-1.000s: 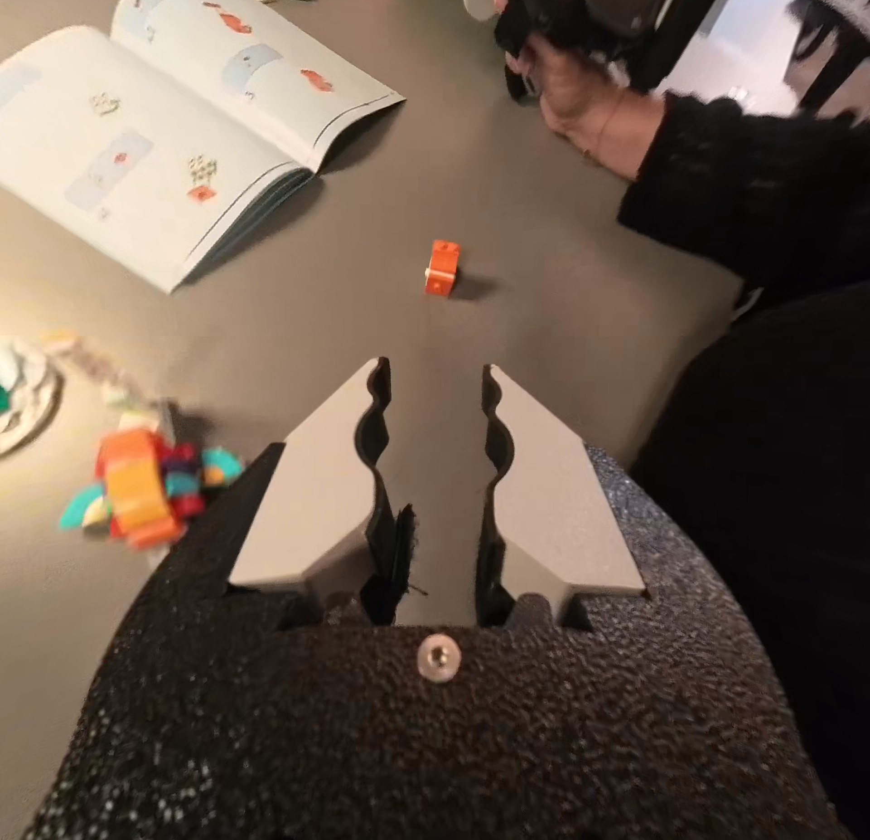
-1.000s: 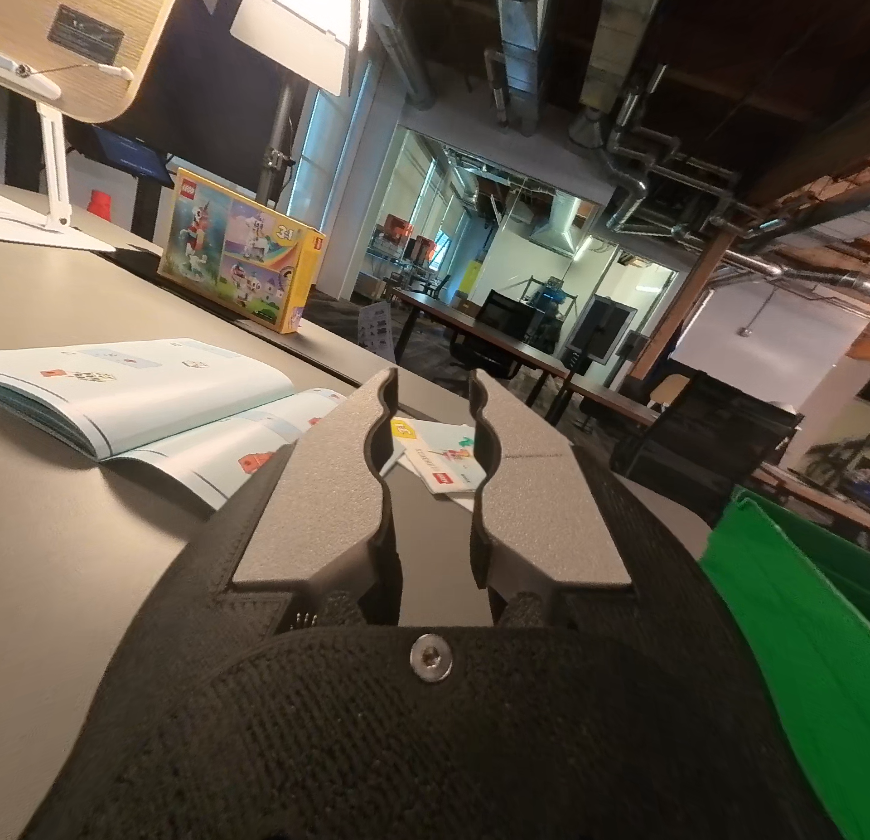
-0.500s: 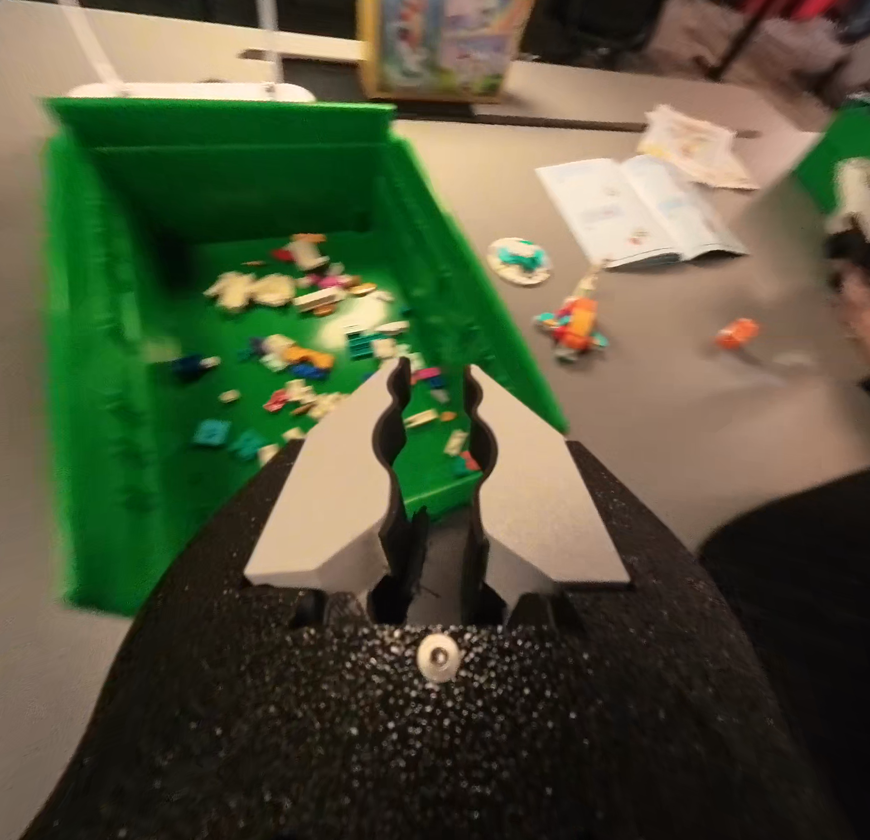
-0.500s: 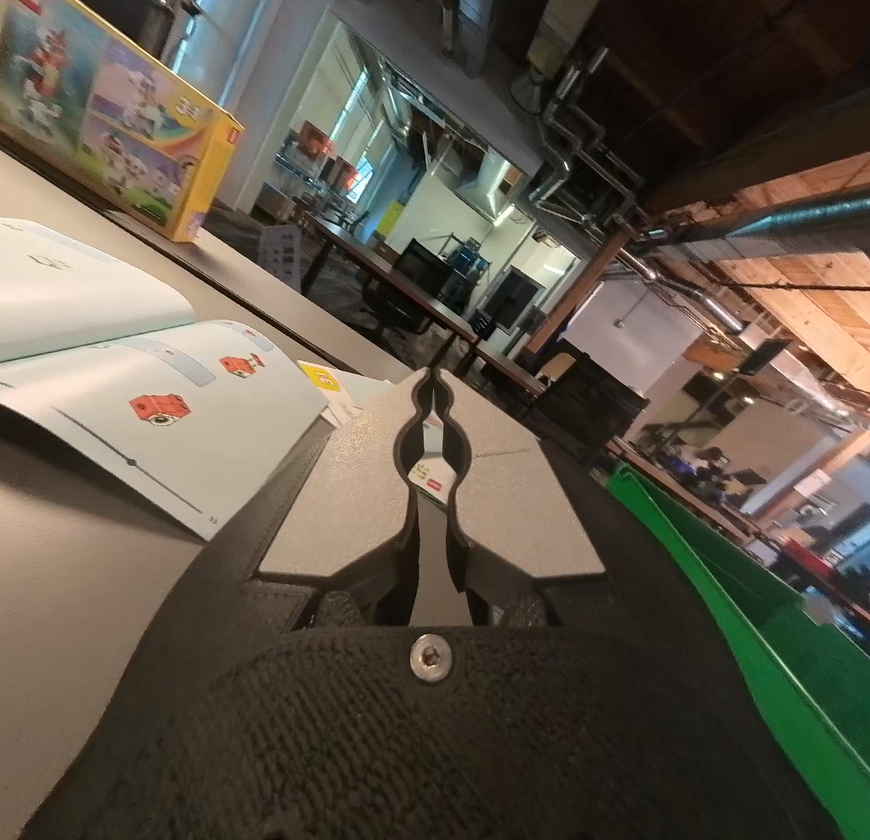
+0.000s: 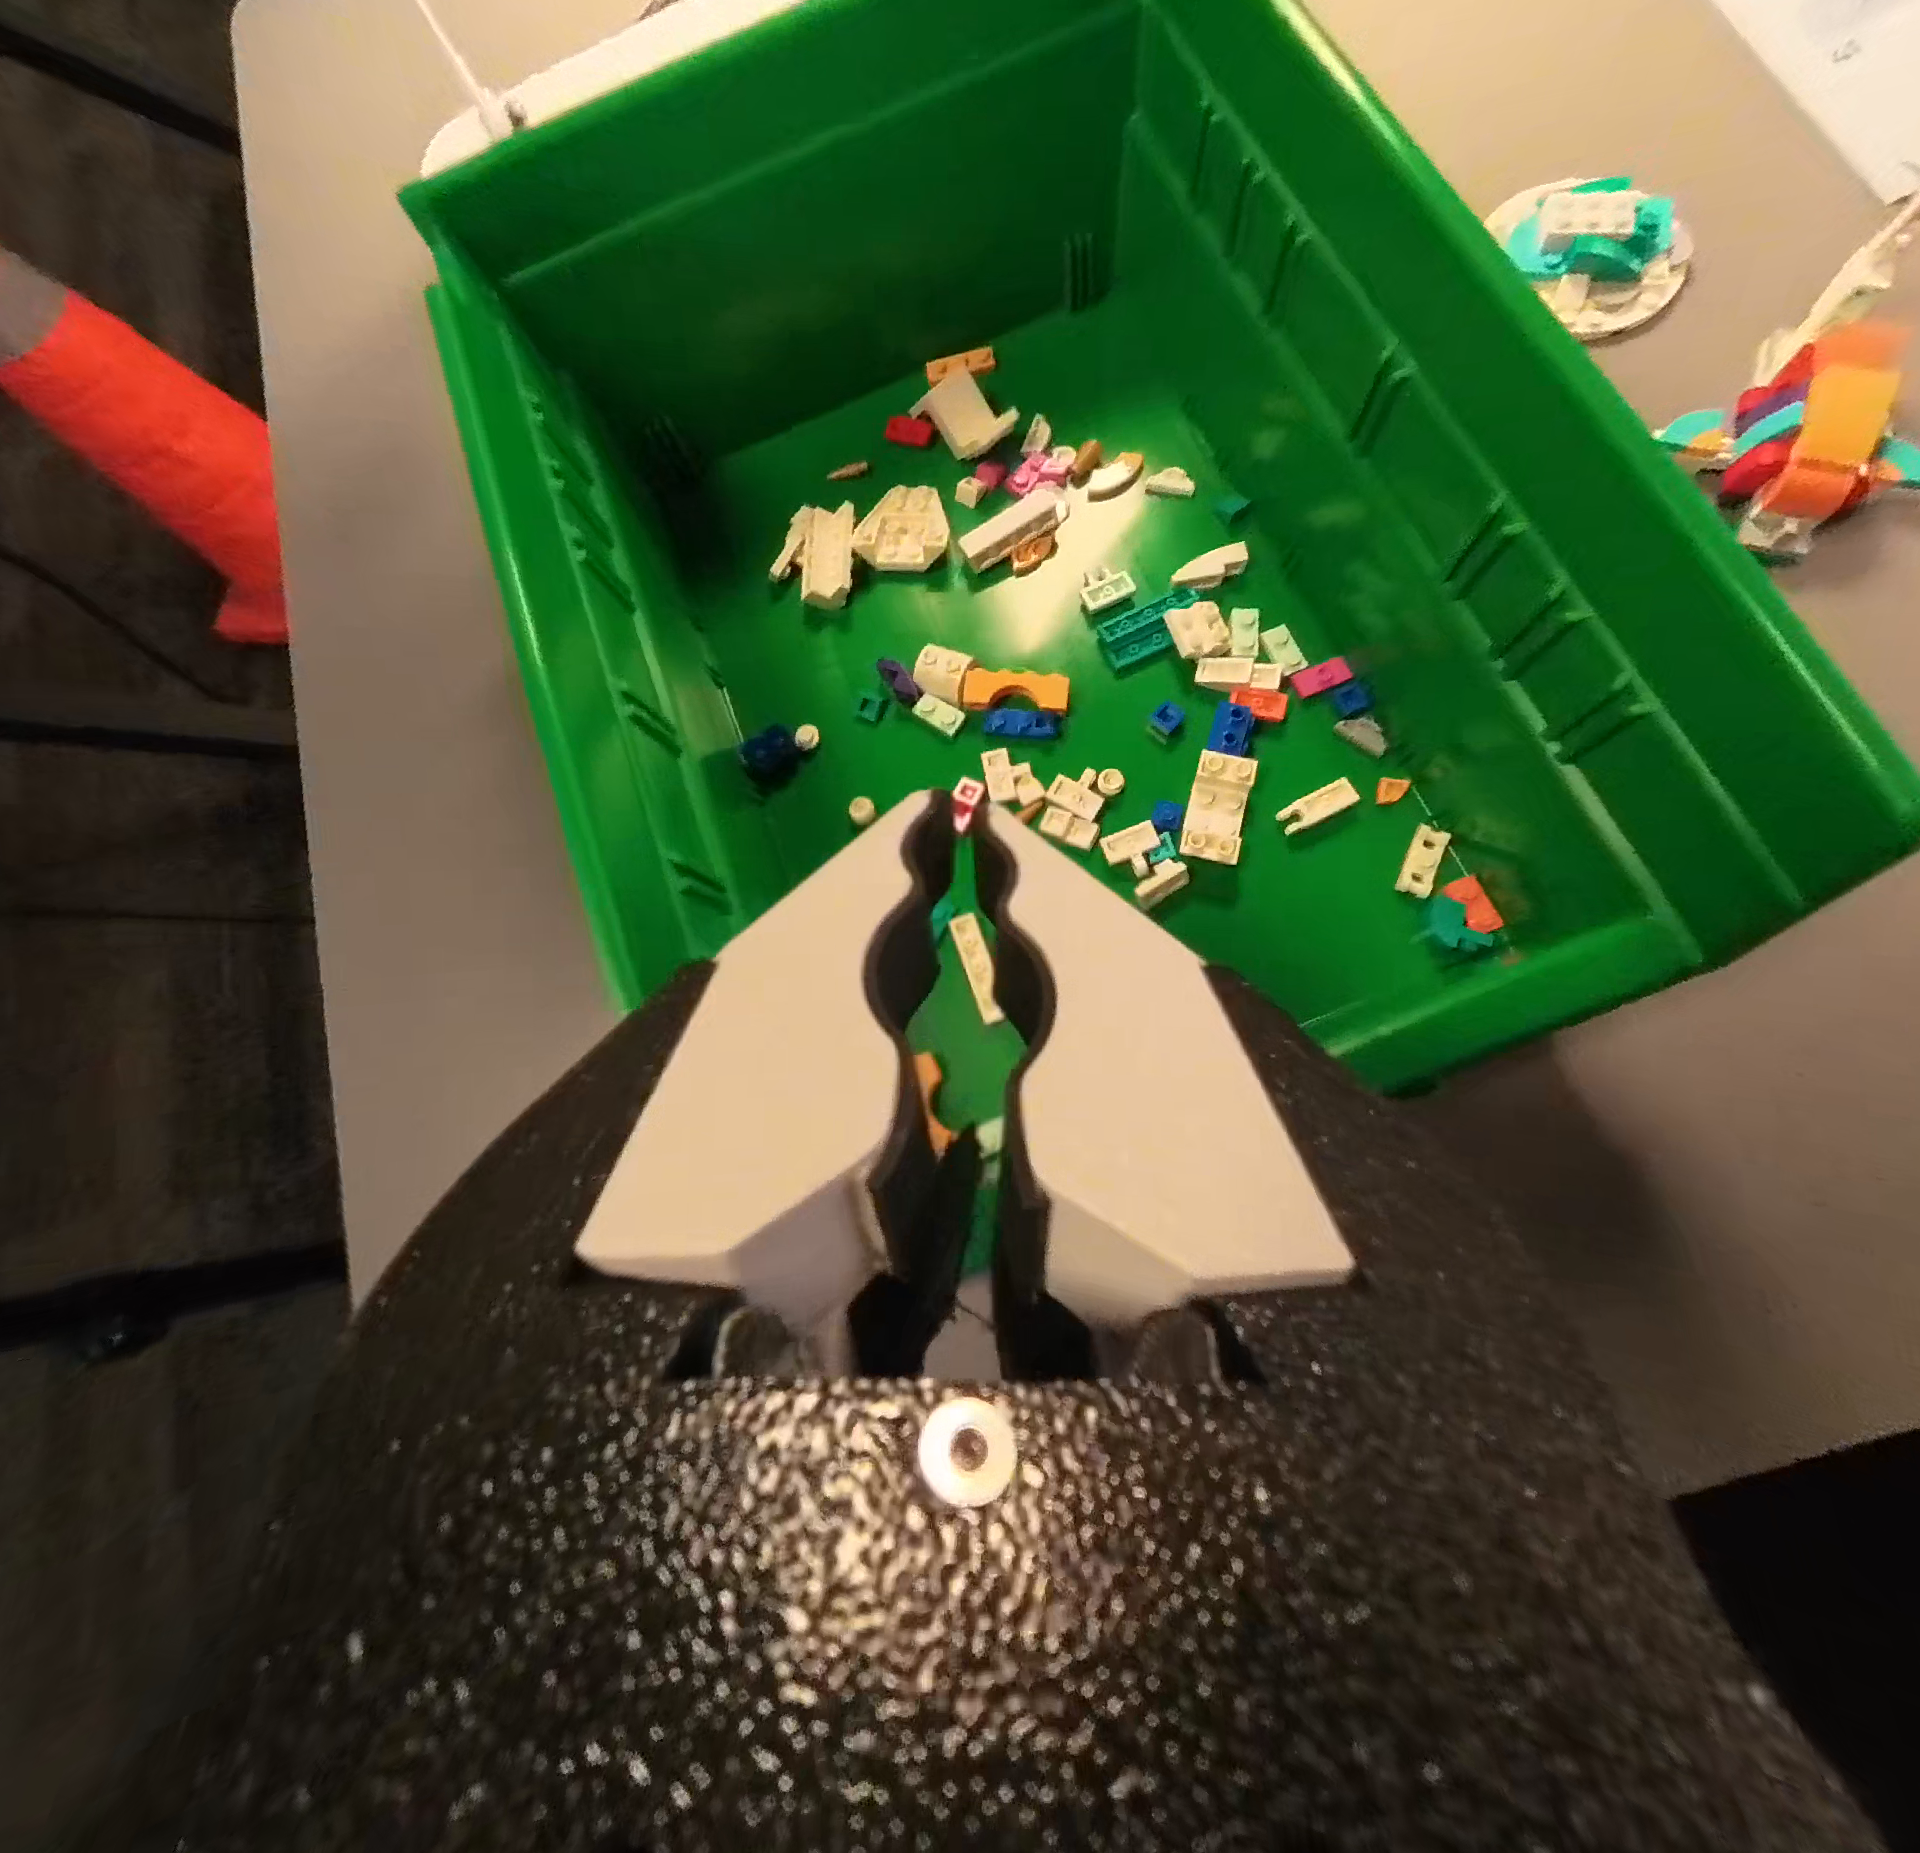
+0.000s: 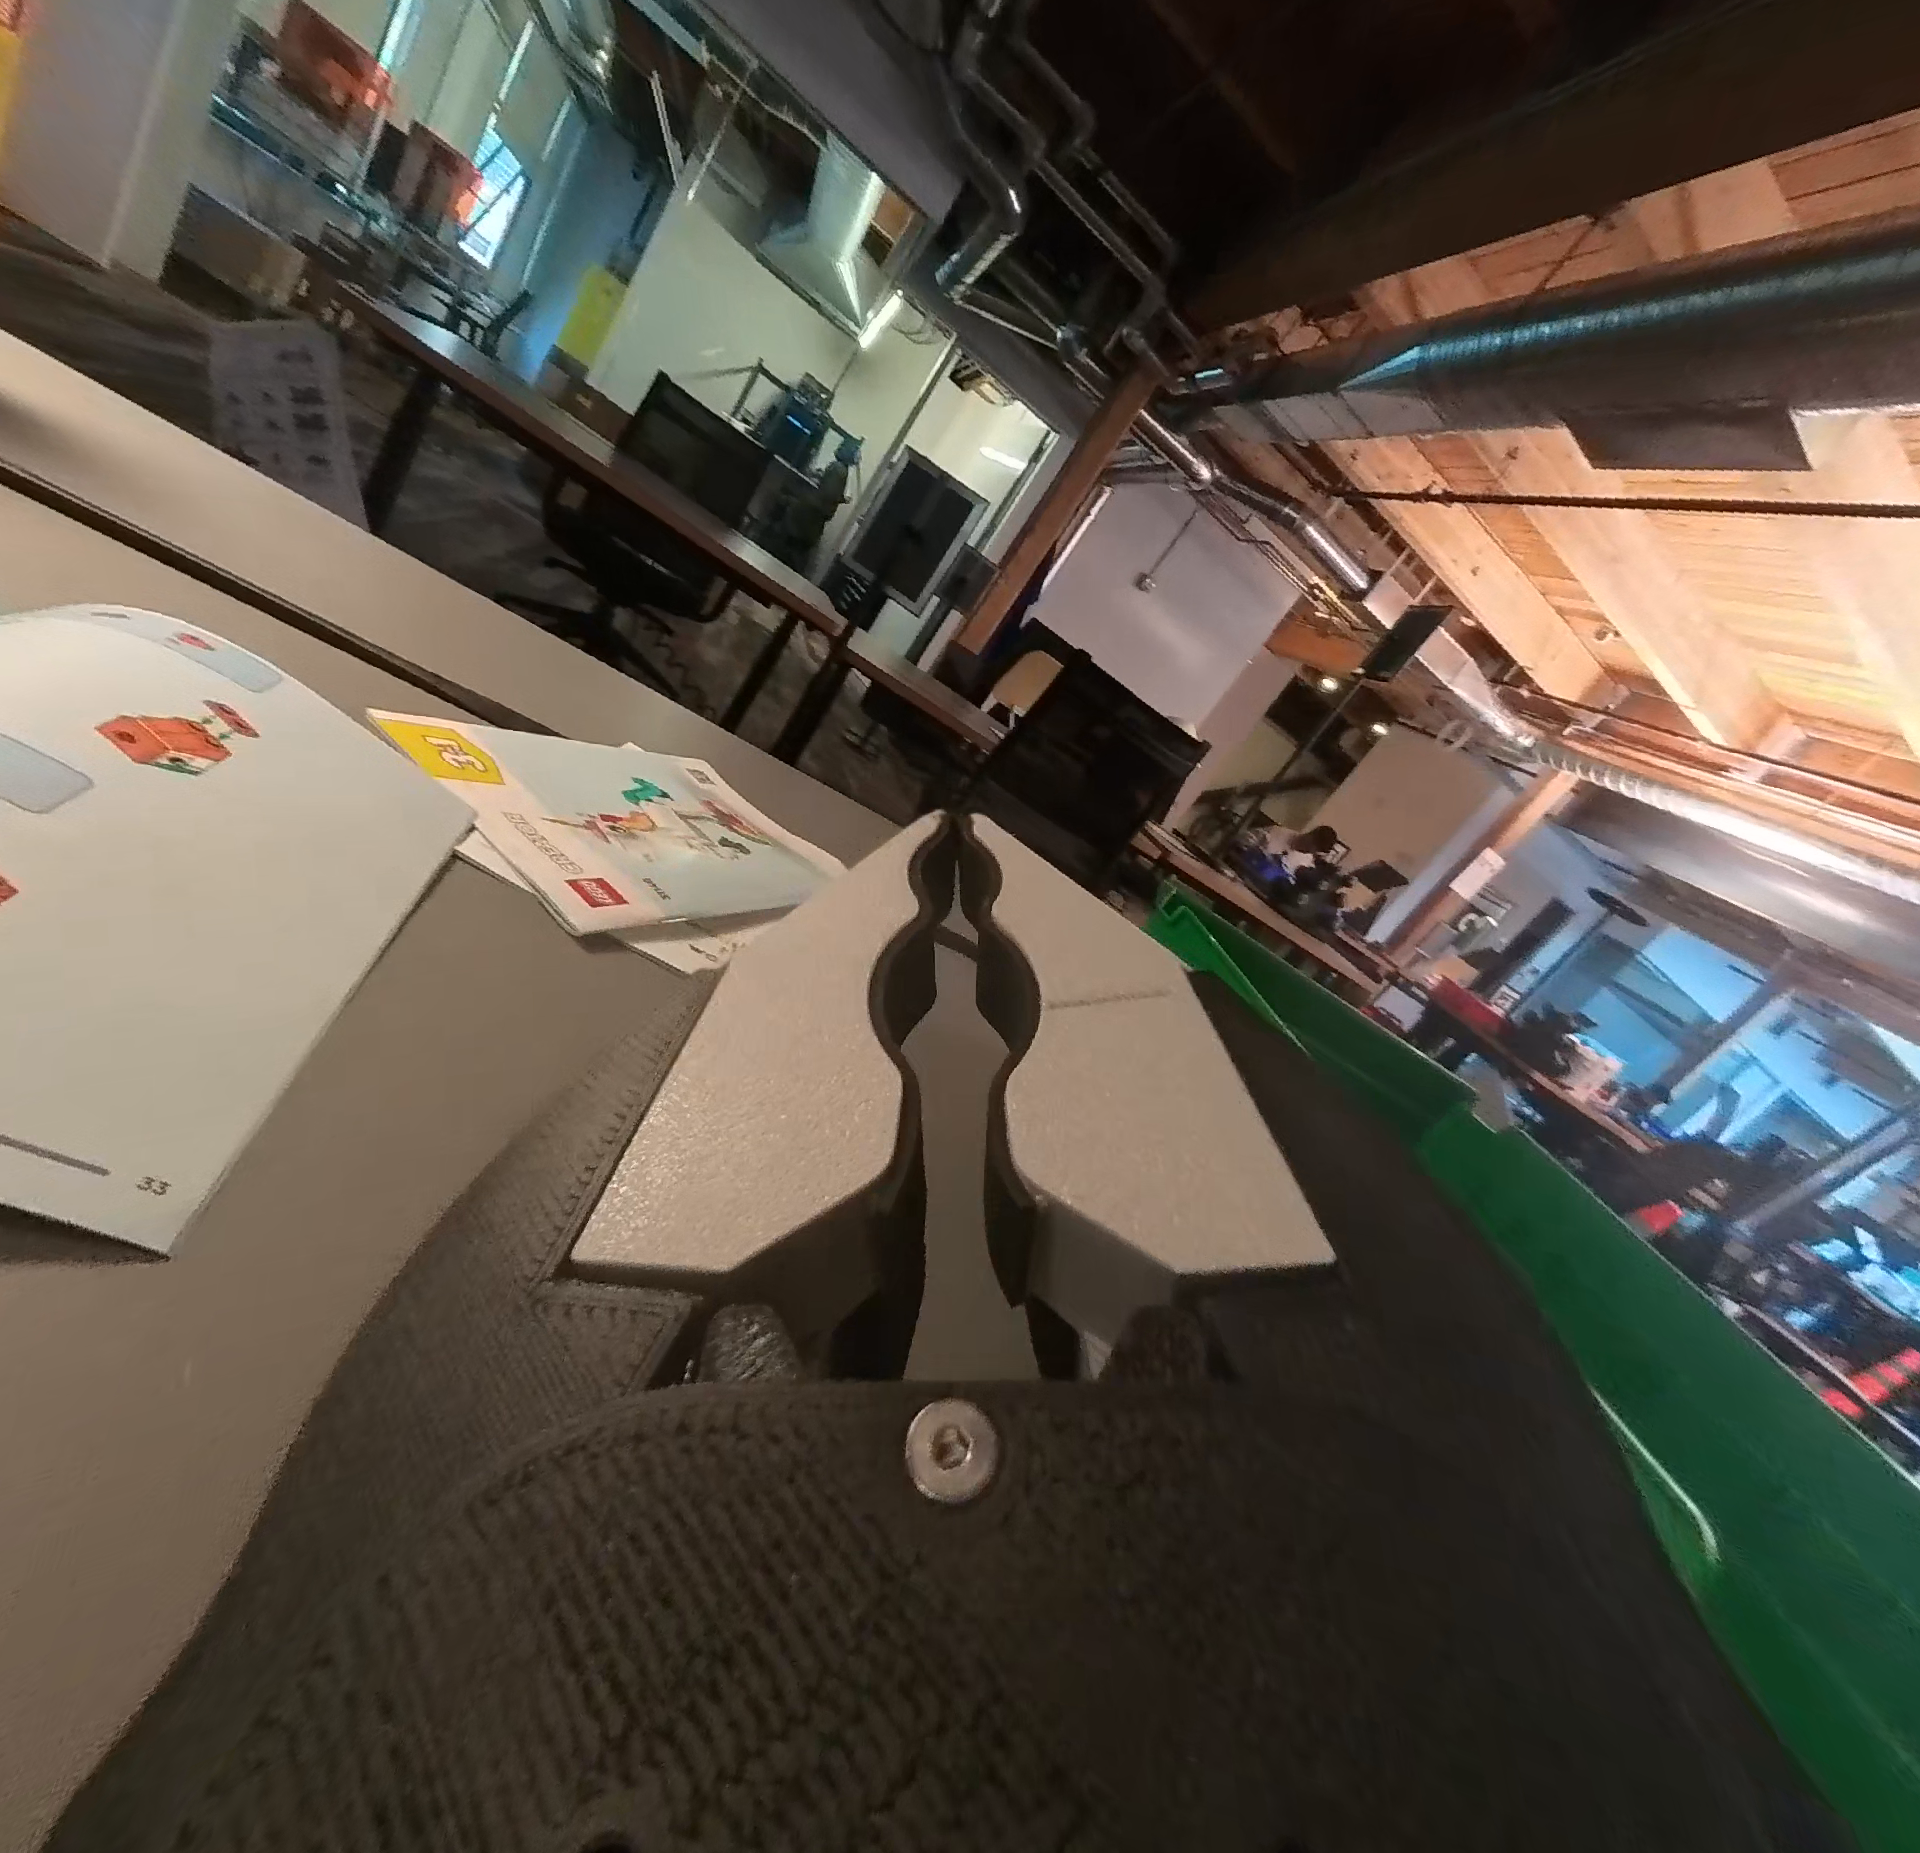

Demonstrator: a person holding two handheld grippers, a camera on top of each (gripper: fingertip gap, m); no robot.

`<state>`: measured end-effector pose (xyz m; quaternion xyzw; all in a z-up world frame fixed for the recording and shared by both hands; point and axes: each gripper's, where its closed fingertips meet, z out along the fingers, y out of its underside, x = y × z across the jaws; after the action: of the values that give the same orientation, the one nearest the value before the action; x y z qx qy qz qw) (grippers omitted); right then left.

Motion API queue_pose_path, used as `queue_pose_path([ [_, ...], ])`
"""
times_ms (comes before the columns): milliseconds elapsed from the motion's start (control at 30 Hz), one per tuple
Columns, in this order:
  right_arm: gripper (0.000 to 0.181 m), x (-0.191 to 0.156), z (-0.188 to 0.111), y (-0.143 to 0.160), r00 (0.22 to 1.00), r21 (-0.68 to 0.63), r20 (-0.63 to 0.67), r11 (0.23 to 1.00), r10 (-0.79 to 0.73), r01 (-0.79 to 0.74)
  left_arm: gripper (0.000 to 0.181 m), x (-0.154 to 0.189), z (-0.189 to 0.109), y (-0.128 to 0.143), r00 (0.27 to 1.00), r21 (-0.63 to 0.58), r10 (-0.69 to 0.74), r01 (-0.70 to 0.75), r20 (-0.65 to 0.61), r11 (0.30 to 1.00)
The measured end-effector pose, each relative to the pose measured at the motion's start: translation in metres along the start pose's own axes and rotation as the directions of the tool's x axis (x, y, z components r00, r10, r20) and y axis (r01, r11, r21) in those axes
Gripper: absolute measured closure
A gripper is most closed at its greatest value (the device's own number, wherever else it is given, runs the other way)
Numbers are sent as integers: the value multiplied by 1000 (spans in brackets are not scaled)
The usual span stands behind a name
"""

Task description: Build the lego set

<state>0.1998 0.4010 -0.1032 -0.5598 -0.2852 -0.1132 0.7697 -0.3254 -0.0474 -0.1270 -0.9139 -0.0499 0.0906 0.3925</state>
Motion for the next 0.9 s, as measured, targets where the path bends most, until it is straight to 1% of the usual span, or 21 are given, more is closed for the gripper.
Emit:
queue_pose_path([
  [67, 181, 2, 0, 2, 1000, -15, -18, 1000, -12, 11, 181, -1, 2, -7, 998, 36, 58, -58, -9, 998],
  [133, 181, 4, 0, 4, 999, -30, -33, 999, -15, 14, 181, -5, 4, -11, 996, 46, 90, -89, -1, 995],
  [267, 181, 9, 1, 9, 998, -62, -59, 998, -19, 16, 181, -6, 6, -17, 994, 56, 106, -103, -40, 993],
  [333, 181, 11, 2, 11, 997, -73, -70, 997, -21, 16, 181, 3, 8, -17, 987, 62, 122, -116, -104, 991],
  [400, 181, 11, 3, 12, 997, -79, -75, 997, -25, 19, 181, 24, 10, -15, 961, 72, 154, -141, -229, 987],
  [433, 181, 11, 3, 12, 997, -82, -74, 996, -30, 24, 181, 34, 11, -10, 946, 48, 157, -149, -285, 988],
  [500, 181, 9, 4, 13, 997, -84, -68, 996, -39, 34, 181, 49, 14, 9, 908, -40, 180, -210, -378, 977],
  [533, 181, 8, 4, 12, 997, -84, -64, 996, -43, 38, 181, 53, 16, 21, 892, -101, 196, -257, -407, 961],
  [600, 181, 7, 4, 12, 997, -83, -58, 996, -47, 42, 181, 56, 17, 45, 855, -219, 232, -364, -463, 905],
  [700, 181, 6, 4, 12, 998, -83, -52, 996, -43, 39, 181, 61, 16, 70, 790, -335, 246, -489, -562, 805],
  [833, 181, 6, 4, 12, 998, -77, -49, 997, -26, 22, 181, 60, 19, 81, 747, -434, 189, -550, -637, 713],
  [900, 181, 7, 4, 12, 999, -73, -48, 997, -16, 13, 181, 57, 21, 87, 740, -488, 164, -576, -653, 656],
])
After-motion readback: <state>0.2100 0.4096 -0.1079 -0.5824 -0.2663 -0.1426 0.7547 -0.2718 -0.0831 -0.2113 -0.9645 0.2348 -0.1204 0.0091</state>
